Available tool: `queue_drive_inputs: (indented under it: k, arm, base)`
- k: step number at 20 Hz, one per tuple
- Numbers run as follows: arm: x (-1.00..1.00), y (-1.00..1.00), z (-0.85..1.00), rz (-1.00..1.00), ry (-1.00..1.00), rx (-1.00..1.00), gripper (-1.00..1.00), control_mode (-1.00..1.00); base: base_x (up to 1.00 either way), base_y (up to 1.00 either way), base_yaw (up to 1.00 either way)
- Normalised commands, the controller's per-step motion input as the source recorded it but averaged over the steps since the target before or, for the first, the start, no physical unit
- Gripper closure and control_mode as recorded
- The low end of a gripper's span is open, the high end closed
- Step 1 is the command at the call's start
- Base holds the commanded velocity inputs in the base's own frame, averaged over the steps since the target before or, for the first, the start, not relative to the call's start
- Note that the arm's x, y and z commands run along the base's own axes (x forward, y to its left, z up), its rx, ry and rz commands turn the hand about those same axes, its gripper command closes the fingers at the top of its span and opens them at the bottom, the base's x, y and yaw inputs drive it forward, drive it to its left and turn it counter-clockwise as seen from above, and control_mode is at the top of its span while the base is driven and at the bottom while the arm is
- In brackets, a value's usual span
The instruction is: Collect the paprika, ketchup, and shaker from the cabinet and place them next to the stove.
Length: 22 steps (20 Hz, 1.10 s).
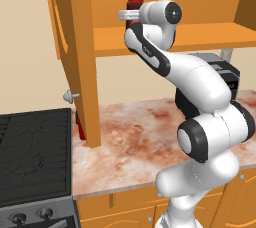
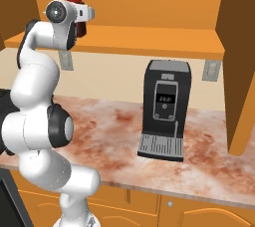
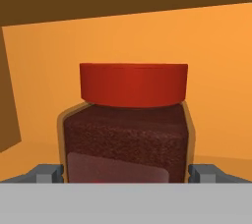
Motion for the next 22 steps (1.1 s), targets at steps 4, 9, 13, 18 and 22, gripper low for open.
queue_drive_inputs:
  k: [4, 9, 13, 18, 22]
  arm:
    - [0.02, 0.00, -0.01, 0.00, 0.00, 0.00, -1.00, -1.00]
    - [0.01, 0.00, -0.03, 0.00, 0.00, 0.00, -1.00, -1.00]
    - [0.03, 0.00, -0.03, 0.00, 0.00, 0.00, 1.00, -1.00]
    - [0.02, 0.00, -0.03, 0.00, 0.00, 0.00, 1.00, -1.00]
    - [0.00, 0.00, -0.01, 0.00, 0.00, 0.00, 1.00, -1.00]
  base:
    - [0.00, 0.00, 0.00]
    - [0.00, 0.00, 0.00]
    - [0.00, 0.00, 0.00]
    - [0.00, 0.00, 0.00]
    - [0.00, 0.00, 0.00]
